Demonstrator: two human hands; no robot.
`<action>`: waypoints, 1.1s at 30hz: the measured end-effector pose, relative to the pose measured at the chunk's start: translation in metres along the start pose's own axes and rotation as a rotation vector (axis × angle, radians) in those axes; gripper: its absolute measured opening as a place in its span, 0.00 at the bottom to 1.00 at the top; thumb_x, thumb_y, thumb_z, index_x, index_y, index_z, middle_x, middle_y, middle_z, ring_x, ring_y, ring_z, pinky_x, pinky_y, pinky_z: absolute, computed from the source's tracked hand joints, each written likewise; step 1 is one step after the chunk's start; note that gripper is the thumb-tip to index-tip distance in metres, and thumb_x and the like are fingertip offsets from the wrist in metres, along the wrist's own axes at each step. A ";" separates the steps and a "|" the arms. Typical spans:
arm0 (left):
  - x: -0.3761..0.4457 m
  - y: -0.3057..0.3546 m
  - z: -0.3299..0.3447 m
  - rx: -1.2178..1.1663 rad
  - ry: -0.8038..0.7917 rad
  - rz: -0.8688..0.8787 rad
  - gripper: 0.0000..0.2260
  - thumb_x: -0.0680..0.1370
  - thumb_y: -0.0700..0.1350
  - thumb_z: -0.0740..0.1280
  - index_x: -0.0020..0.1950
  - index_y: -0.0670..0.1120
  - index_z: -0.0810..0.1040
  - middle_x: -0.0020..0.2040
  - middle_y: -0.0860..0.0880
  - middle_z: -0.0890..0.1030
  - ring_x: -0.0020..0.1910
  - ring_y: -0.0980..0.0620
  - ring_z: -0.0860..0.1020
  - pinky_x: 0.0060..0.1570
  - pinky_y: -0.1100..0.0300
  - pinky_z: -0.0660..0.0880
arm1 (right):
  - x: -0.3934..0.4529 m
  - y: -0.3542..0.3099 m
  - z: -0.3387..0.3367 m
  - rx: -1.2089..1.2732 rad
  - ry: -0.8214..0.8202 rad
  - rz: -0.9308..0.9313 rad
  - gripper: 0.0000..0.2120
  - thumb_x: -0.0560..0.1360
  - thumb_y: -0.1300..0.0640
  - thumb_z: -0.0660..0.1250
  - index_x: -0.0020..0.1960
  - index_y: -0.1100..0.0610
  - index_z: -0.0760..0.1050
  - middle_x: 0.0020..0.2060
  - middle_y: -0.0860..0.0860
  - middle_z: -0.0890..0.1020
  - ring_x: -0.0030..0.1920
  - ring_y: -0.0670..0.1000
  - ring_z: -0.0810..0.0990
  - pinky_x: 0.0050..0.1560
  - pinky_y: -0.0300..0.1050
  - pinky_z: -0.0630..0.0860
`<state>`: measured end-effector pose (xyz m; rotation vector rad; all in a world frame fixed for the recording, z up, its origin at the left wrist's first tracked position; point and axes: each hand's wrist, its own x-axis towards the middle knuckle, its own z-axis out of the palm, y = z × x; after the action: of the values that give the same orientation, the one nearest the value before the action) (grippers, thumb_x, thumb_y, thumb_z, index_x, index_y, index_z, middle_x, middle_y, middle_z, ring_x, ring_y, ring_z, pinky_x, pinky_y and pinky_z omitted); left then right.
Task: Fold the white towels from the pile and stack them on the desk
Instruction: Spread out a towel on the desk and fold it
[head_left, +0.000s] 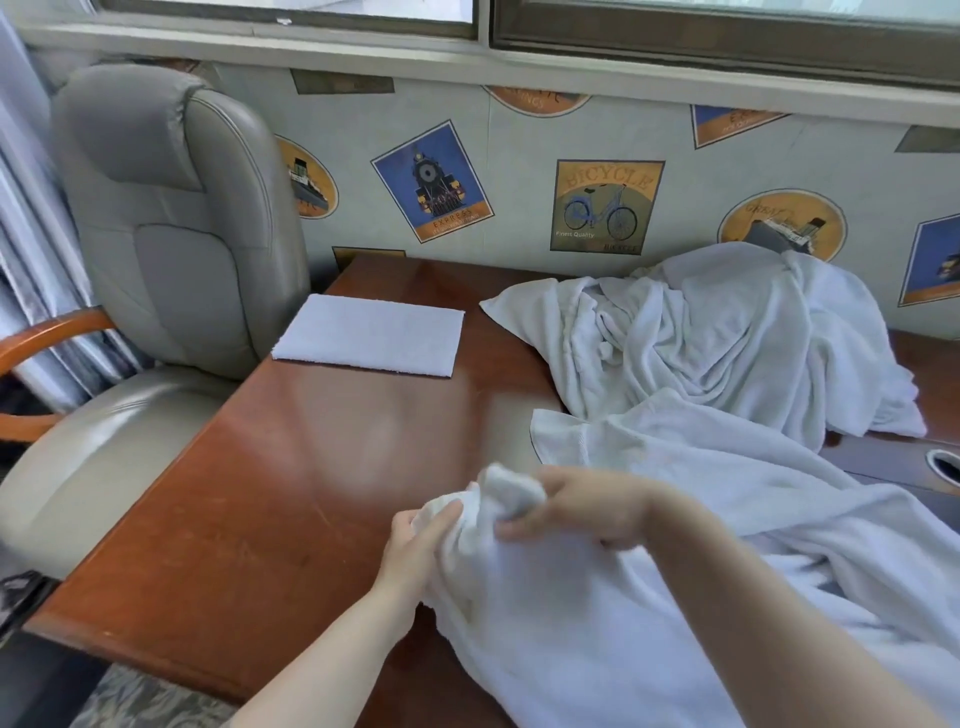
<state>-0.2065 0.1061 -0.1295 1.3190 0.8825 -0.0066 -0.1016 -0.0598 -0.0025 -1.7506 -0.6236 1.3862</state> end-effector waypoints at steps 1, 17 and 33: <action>-0.002 0.004 0.000 0.009 -0.063 0.002 0.36 0.61 0.66 0.72 0.59 0.43 0.75 0.47 0.51 0.82 0.45 0.52 0.82 0.41 0.57 0.75 | -0.003 -0.013 -0.009 0.120 0.008 -0.073 0.03 0.72 0.53 0.72 0.40 0.47 0.83 0.40 0.46 0.84 0.42 0.46 0.83 0.45 0.40 0.79; -0.002 0.059 -0.041 0.153 -0.391 0.030 0.19 0.73 0.44 0.75 0.63 0.44 0.79 0.59 0.47 0.83 0.59 0.48 0.81 0.61 0.51 0.76 | 0.068 -0.147 -0.178 -0.022 1.115 -0.360 0.25 0.76 0.54 0.67 0.71 0.58 0.68 0.62 0.54 0.76 0.61 0.54 0.75 0.59 0.47 0.74; 0.000 -0.044 0.055 0.305 0.142 -0.142 0.05 0.68 0.42 0.74 0.39 0.43 0.80 0.30 0.48 0.83 0.35 0.44 0.83 0.37 0.49 0.80 | 0.049 0.159 0.032 -0.747 0.755 0.117 0.23 0.66 0.50 0.72 0.60 0.48 0.75 0.65 0.48 0.72 0.69 0.53 0.70 0.68 0.49 0.63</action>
<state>-0.1966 0.0473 -0.1667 1.5508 1.1280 -0.1656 -0.1336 -0.1008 -0.1634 -2.7171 -0.6436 0.4492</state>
